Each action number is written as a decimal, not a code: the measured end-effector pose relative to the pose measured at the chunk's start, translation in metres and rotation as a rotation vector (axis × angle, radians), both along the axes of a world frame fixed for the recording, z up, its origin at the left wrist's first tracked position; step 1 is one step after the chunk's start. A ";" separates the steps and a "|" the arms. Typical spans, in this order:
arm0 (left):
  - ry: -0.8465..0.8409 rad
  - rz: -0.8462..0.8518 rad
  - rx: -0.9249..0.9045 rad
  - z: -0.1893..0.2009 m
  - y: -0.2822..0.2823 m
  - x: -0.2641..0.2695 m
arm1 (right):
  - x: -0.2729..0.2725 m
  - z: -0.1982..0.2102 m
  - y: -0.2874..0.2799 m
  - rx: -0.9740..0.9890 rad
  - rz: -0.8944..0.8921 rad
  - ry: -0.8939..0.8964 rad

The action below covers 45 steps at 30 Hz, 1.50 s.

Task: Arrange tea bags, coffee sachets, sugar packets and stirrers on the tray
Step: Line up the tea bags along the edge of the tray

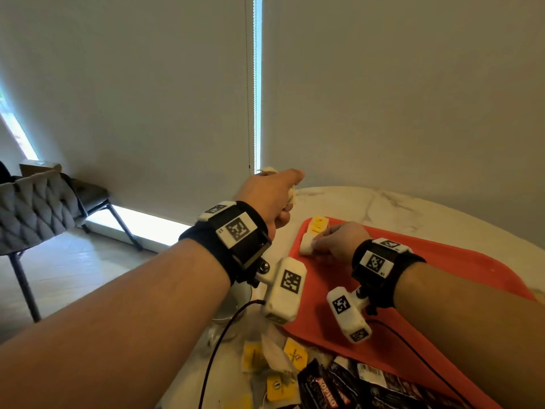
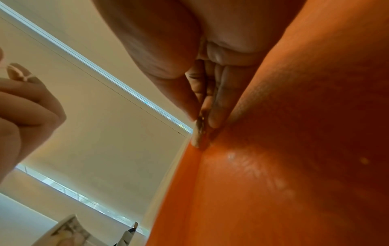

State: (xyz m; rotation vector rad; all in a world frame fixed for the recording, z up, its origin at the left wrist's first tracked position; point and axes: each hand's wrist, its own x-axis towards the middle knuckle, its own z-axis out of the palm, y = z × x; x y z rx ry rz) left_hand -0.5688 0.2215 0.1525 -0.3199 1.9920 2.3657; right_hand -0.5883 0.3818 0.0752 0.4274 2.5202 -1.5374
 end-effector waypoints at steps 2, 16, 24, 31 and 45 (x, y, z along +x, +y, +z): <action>0.000 0.001 -0.003 -0.001 0.000 0.000 | -0.003 -0.002 -0.001 -0.045 0.012 -0.034; -0.053 -0.014 0.036 -0.011 0.008 0.003 | 0.009 0.010 0.002 -0.113 0.025 0.007; -0.087 -0.075 0.139 -0.010 0.029 0.024 | 0.064 0.067 0.004 -0.262 0.237 0.435; -0.069 -0.143 0.232 -0.009 0.047 0.046 | 0.088 0.074 0.020 -0.289 0.229 0.415; -0.010 -0.076 0.158 -0.014 0.059 0.054 | 0.085 0.073 0.044 -0.640 0.110 0.458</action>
